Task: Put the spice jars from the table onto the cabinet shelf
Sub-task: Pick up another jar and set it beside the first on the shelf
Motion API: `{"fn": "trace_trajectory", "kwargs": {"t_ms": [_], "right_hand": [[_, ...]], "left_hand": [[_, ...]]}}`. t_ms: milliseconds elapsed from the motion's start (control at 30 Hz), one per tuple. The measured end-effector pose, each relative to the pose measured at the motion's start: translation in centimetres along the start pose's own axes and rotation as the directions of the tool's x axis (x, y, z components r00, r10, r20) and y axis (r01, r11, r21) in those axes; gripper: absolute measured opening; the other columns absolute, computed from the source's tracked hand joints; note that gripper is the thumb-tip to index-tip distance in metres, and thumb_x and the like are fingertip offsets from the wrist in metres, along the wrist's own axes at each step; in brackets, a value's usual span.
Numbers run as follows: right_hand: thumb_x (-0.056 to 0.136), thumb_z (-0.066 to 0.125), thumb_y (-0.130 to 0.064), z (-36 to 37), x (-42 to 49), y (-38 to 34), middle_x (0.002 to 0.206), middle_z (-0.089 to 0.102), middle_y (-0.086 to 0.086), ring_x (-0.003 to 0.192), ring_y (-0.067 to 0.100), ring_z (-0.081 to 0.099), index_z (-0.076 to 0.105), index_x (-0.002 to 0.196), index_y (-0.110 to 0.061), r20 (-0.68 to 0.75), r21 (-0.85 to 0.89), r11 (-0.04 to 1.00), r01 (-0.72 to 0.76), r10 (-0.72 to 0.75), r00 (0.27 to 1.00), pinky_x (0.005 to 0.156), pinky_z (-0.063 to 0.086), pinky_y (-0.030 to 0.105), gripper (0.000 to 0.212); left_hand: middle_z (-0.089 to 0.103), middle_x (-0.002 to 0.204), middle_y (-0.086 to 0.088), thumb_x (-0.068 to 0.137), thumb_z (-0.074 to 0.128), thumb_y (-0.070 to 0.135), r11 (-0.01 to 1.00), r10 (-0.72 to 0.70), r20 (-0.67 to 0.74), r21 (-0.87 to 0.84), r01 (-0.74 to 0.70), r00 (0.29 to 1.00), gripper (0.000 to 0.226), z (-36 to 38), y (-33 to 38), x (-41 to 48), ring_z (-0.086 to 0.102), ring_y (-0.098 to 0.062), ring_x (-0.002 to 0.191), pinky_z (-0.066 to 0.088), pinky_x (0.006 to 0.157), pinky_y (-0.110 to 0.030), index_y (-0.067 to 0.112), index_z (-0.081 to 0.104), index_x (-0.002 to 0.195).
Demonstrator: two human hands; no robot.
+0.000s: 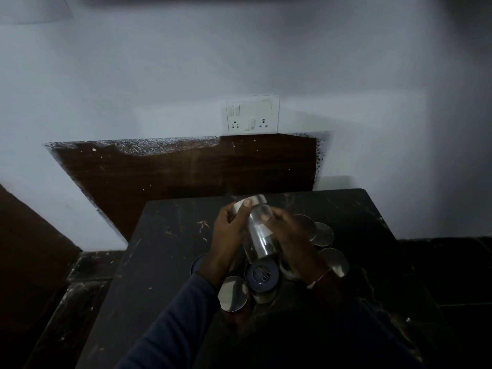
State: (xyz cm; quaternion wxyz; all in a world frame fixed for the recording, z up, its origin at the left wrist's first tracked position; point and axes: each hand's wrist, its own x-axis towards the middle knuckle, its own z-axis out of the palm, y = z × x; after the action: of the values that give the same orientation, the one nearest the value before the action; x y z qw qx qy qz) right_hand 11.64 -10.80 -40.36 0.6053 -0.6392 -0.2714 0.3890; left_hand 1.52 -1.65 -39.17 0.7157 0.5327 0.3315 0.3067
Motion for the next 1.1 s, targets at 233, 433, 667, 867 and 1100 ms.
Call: {"fn": "trace_trajectory", "kwargs": {"t_ms": [233,433,667,867,1100], "right_hand": [[0.094,0.051,-0.036,0.3,-0.6,1.2,0.118,0.068,0.014,0.100,0.028,0.069,0.058,0.125,-0.015,0.056,0.397,0.915,-0.075,0.058,0.997,0.078,0.057,0.043,0.037],[0.101,0.036,-0.039,0.7,-1.7,1.1,0.129,0.061,0.019,0.116,0.035,0.060,0.053,0.135,-0.008,0.169,0.657,0.730,-0.187,0.099,0.981,0.103,0.040,0.056,0.049],[0.102,0.042,-0.031,1.1,-1.0,0.6,0.110,0.063,0.000,0.093,0.014,0.066,0.051,0.126,-0.025,-0.165,-0.237,0.969,0.064,-0.105,0.981,0.080,0.059,0.036,0.026],[0.094,0.049,-0.050,1.7,-0.1,0.8,0.095,0.064,-0.004,0.077,0.007,0.064,0.051,0.124,-0.019,-0.140,0.108,0.994,-0.011,0.026,0.990,0.057,0.051,0.018,0.044],[0.100,0.027,-0.051,0.0,-0.6,1.1,0.107,0.073,0.014,0.088,0.025,0.074,0.067,0.109,-0.019,0.133,0.652,0.731,-0.201,0.150,0.980,0.072,0.060,0.040,0.052]], "left_hand": [[0.064,0.120,-0.025,0.093,0.053,0.041,0.993,-0.043,0.125,-0.102,0.056,0.991,0.055,0.0,-0.4,-0.7,0.066,-0.036,0.105,0.058,0.081,-0.045,-0.004,0.054,0.125],[0.064,0.119,-0.019,0.096,0.041,0.039,0.966,-0.093,0.293,-0.204,0.157,0.951,0.049,-1.3,-0.2,-0.9,0.063,-0.034,0.107,0.054,0.086,-0.046,0.002,0.055,0.126],[0.062,0.124,-0.017,0.092,0.055,0.038,0.999,-0.039,0.175,0.010,0.038,0.984,0.046,-0.8,-1.1,-0.9,0.066,-0.030,0.105,0.058,0.079,-0.042,0.012,0.051,0.130],[0.063,0.123,0.000,0.099,0.040,0.039,0.962,0.077,0.183,0.245,-0.122,0.980,0.044,0.5,-1.1,-0.8,0.067,-0.011,0.103,0.057,0.082,-0.027,0.027,0.038,0.142],[0.064,0.125,-0.014,0.101,0.042,0.026,0.997,-0.010,0.106,0.080,0.002,0.994,0.036,-0.7,-1.0,-0.6,0.061,-0.033,0.115,0.050,0.097,-0.050,0.013,0.054,0.133]]}}
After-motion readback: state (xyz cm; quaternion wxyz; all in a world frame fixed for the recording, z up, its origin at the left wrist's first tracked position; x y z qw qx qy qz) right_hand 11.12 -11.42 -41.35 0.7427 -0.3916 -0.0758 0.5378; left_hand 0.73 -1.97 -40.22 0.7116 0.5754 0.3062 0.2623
